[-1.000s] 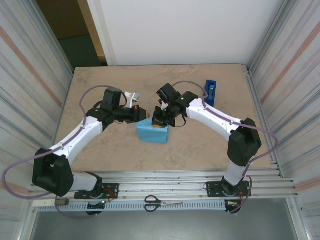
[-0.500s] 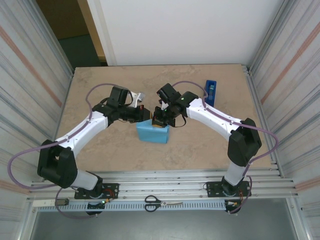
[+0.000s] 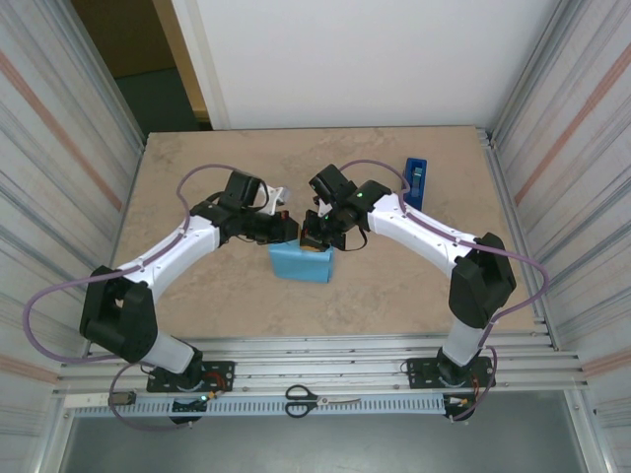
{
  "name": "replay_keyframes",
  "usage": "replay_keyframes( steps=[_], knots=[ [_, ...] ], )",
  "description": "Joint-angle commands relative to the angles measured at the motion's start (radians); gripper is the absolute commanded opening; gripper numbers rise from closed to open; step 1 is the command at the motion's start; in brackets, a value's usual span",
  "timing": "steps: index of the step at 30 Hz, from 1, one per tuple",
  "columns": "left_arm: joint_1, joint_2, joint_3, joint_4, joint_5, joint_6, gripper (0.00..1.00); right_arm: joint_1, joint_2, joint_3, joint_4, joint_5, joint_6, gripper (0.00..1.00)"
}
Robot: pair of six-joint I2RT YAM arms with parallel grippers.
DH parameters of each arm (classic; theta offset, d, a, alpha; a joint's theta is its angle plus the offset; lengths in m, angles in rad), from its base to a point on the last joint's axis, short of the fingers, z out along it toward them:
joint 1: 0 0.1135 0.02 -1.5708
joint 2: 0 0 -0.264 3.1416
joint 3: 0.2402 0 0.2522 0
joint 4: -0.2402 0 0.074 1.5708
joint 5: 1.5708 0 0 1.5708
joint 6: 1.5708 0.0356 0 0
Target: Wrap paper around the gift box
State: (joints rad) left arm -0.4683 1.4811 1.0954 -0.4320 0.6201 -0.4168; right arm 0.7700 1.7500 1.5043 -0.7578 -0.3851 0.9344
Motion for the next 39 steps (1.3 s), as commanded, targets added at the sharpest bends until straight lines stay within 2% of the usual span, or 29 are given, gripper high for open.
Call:
replay_keyframes(
  steps=[1, 3, 5, 11, 18, 23, 28, 30, 32, 35, 37, 39],
  knots=[
    [-0.042, 0.041, -0.003, -0.095, -0.062, 0.071, 0.00, 0.013, 0.039, -0.034, -0.037, 0.031, 0.001, 0.00],
    [-0.055, 0.044, -0.008, -0.115, -0.089, 0.088, 0.00, 0.014, 0.036, -0.028, -0.022, 0.022, 0.003, 0.00],
    [-0.067, 0.053, -0.014, -0.134, -0.110, 0.102, 0.00, 0.014, 0.034, -0.014, 0.000, 0.011, 0.006, 0.06],
    [-0.081, 0.064, -0.049, -0.143, -0.141, 0.110, 0.00, 0.014, 0.028, 0.032, 0.052, -0.008, 0.012, 0.11],
    [-0.082, 0.063, -0.069, -0.136, -0.147, 0.108, 0.00, 0.013, -0.004, 0.041, 0.089, -0.017, 0.024, 0.22],
    [-0.082, 0.065, -0.074, -0.128, -0.141, 0.107, 0.00, 0.012, -0.019, 0.039, 0.089, -0.021, 0.026, 0.25],
    [-0.082, 0.062, -0.080, -0.121, -0.131, 0.100, 0.00, 0.012, -0.058, 0.032, 0.029, 0.042, 0.027, 0.35],
    [-0.082, 0.061, -0.083, -0.115, -0.130, 0.098, 0.00, 0.010, -0.081, 0.019, -0.005, 0.098, 0.024, 0.36],
    [-0.082, 0.059, -0.085, -0.111, -0.128, 0.096, 0.00, 0.010, -0.103, -0.009, 0.017, 0.108, 0.013, 0.33],
    [-0.082, 0.055, -0.089, -0.103, -0.120, 0.093, 0.00, 0.012, -0.124, -0.055, 0.122, 0.058, 0.013, 0.13],
    [-0.082, 0.053, -0.089, -0.100, -0.118, 0.090, 0.00, 0.017, -0.119, -0.069, 0.183, 0.015, 0.016, 0.06],
    [-0.082, 0.053, -0.088, -0.100, -0.120, 0.090, 0.00, 0.015, -0.097, -0.066, 0.171, 0.006, 0.024, 0.00]
  ],
)
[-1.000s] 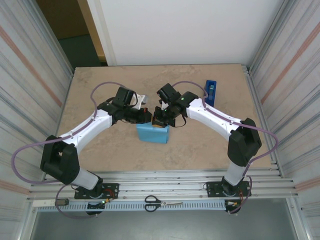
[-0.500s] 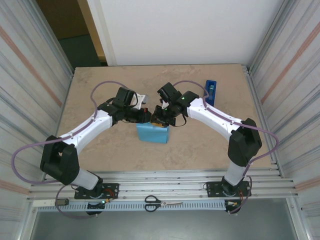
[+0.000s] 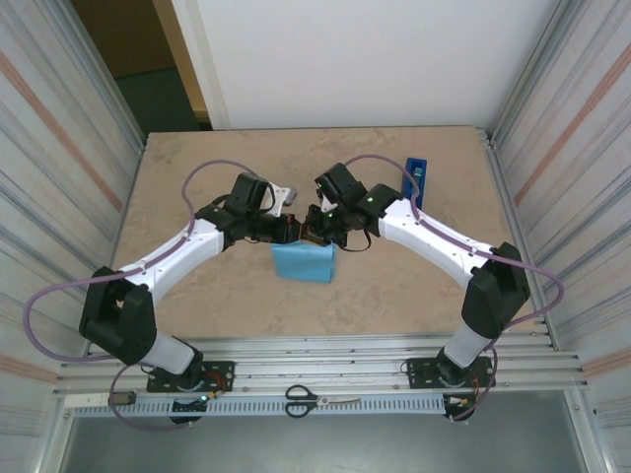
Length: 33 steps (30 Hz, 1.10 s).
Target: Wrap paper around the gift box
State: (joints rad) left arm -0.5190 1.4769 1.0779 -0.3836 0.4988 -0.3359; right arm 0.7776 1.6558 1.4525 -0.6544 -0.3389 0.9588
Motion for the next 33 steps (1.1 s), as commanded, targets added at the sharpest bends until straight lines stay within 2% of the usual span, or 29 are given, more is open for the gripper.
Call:
replay_keyframes(
  steps=[1, 6, 8, 14, 21, 24, 33],
  knots=[
    [-0.031, 0.056, -0.070, -0.149, 0.001, 0.009, 0.00, 0.006, 0.006, -0.016, 0.058, -0.036, 0.000, 0.00],
    [-0.032, 0.052, -0.067, -0.156, -0.008, 0.011, 0.00, 0.006, 0.013, -0.132, 0.076, -0.003, 0.015, 0.00],
    [-0.032, 0.051, -0.065, -0.156, -0.006, 0.012, 0.00, -0.003, 0.010, -0.180, 0.120, -0.032, 0.023, 0.00],
    [-0.027, 0.042, -0.066, -0.153, -0.010, 0.007, 0.00, -0.009, -0.019, -0.160, 0.111, -0.017, 0.012, 0.00],
    [-0.022, 0.030, -0.073, -0.150, -0.015, 0.004, 0.00, -0.018, -0.096, -0.159, 0.216, -0.028, 0.020, 0.00],
    [-0.020, 0.022, -0.072, -0.150, -0.015, 0.000, 0.00, -0.026, -0.115, -0.175, 0.211, 0.004, 0.016, 0.00],
    [-0.016, 0.022, -0.058, -0.137, 0.009, -0.011, 0.00, 0.007, -0.084, -0.251, 0.197, -0.014, -0.009, 0.00]
  ],
)
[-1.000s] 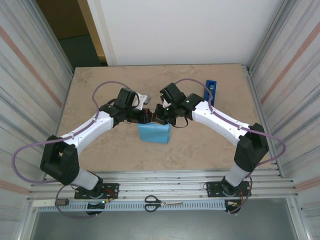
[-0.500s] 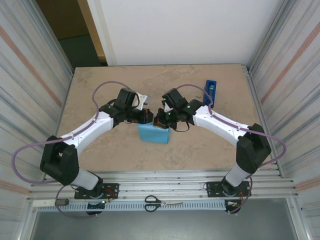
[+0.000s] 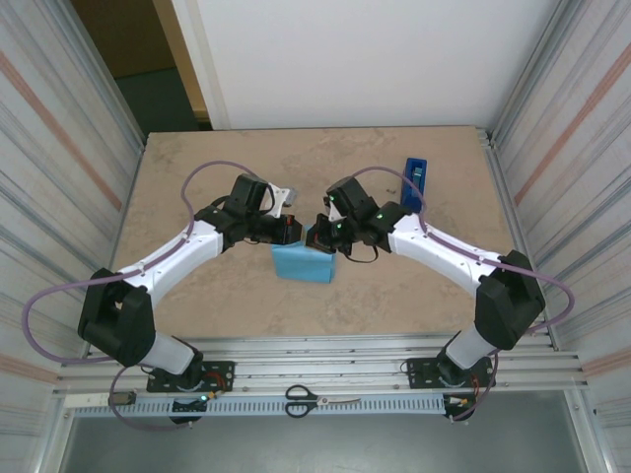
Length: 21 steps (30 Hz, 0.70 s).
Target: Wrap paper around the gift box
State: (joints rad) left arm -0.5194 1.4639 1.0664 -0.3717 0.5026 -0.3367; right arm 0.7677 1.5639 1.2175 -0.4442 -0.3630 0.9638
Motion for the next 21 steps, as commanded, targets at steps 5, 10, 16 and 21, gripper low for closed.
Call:
replay_keyframes(
  steps=[5, 10, 16, 21],
  knots=[
    [-0.014, 0.032, -0.031, -0.148, 0.011, -0.015, 0.00, 0.015, -0.004, 0.001, -0.034, 0.041, -0.071, 0.00],
    [-0.002, 0.021, 0.026, -0.150, 0.039, -0.006, 0.00, 0.018, -0.098, 0.026, -0.026, 0.119, -0.173, 0.10],
    [0.010, -0.050, 0.095, -0.122, 0.050, -0.002, 0.12, 0.010, -0.327, -0.148, 0.002, 0.420, -0.295, 0.53],
    [0.017, -0.208, -0.011, -0.001, -0.002, 0.007, 0.42, -0.006, -0.504, -0.422, 0.210, 0.527, -0.455, 0.59]
  ],
)
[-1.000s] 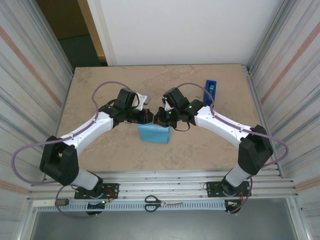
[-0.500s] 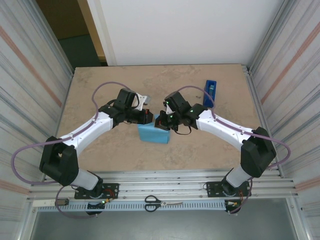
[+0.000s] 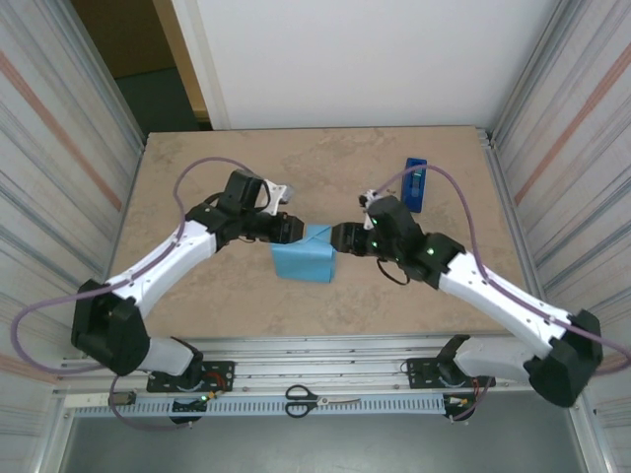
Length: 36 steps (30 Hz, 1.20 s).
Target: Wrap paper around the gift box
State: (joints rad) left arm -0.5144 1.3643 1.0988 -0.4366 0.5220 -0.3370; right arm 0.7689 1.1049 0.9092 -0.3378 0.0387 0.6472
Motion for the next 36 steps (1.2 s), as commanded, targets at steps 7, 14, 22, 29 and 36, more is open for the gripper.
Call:
replay_keyframes(
  steps=[7, 14, 22, 29, 36],
  knots=[
    [0.066, -0.364, -0.339, 0.119, -0.224, 0.008, 0.66, 0.008, -0.084, -0.339, 0.271, 0.095, -0.364, 0.64],
    [0.080, -0.605, -0.641, 0.340, -0.270, 0.011, 0.73, 0.041, -0.040, -0.426, 0.388, 0.069, -0.436, 0.65],
    [0.059, -0.582, -0.798, 0.634, -0.197, 0.054, 0.89, 0.050, -0.036, -0.463, 0.520, -0.011, -0.500, 0.83],
    [0.036, -0.421, -0.729, 0.638, -0.226, 0.101, 0.90, 0.050, 0.090, -0.395, 0.600, -0.032, -0.537, 0.83],
    [0.063, -0.230, -0.606, 0.642, -0.189, 0.051, 0.84, -0.049, 0.242, -0.297, 0.634, -0.154, -0.466, 0.77]
  ],
)
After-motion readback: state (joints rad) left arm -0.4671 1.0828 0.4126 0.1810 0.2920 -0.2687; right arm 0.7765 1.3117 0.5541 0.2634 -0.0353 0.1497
